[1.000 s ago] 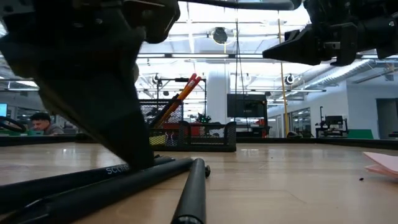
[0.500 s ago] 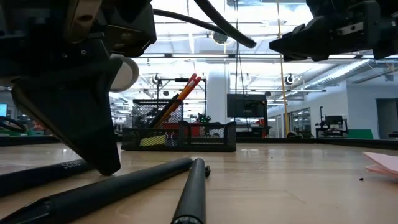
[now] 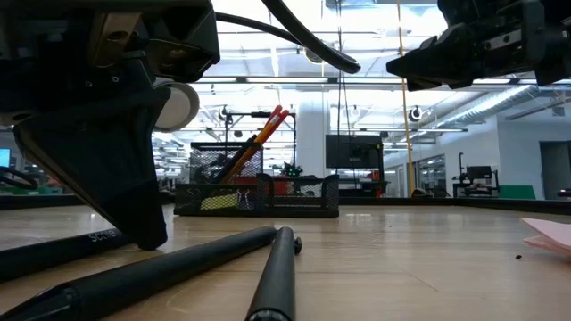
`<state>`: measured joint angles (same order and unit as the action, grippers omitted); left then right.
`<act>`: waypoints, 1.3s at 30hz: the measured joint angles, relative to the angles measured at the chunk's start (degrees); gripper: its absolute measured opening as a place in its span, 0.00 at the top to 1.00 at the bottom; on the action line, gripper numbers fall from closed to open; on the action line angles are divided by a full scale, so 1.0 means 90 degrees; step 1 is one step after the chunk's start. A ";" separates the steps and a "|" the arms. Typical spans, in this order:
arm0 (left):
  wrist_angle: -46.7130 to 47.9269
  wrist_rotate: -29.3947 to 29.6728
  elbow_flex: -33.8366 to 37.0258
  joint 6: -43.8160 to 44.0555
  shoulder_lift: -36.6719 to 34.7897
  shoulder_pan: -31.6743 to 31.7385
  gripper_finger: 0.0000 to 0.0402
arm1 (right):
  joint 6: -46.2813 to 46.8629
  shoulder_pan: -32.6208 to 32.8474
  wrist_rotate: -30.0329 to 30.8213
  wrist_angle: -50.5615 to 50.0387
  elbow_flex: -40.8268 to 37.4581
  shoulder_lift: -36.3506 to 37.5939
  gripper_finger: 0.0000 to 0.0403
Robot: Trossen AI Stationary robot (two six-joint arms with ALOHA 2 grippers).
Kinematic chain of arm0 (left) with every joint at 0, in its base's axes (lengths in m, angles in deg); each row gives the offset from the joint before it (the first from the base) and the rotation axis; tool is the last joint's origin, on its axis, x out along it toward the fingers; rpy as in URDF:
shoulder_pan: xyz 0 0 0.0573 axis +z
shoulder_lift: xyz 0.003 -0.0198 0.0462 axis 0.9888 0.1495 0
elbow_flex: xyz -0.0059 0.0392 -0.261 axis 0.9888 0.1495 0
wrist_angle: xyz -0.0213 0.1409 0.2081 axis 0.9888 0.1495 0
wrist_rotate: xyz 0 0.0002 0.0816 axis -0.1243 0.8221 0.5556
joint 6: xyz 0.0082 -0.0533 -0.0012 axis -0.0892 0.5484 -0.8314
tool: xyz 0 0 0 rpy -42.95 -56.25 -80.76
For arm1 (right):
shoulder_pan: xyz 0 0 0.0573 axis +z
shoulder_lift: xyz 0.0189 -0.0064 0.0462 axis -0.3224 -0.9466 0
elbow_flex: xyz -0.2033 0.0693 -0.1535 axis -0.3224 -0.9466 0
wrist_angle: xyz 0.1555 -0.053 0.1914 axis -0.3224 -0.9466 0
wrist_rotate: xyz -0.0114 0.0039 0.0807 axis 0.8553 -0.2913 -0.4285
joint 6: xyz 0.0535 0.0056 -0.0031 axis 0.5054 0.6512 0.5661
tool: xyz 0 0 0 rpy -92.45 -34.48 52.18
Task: Pick and place office supplies into organizer
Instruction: Put the black pen into the black desk organizer
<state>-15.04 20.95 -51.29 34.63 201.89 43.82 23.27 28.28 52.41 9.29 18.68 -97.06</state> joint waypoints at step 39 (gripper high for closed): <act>0.0596 -0.0774 -0.0005 0.0984 -0.0037 -0.0129 1.00 | 0.0236 0.0000 0.0021 -0.0097 0.0000 0.0001 1.00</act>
<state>-9.68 13.98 -51.33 43.49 201.56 42.66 25.39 28.28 52.59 8.41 18.68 -97.05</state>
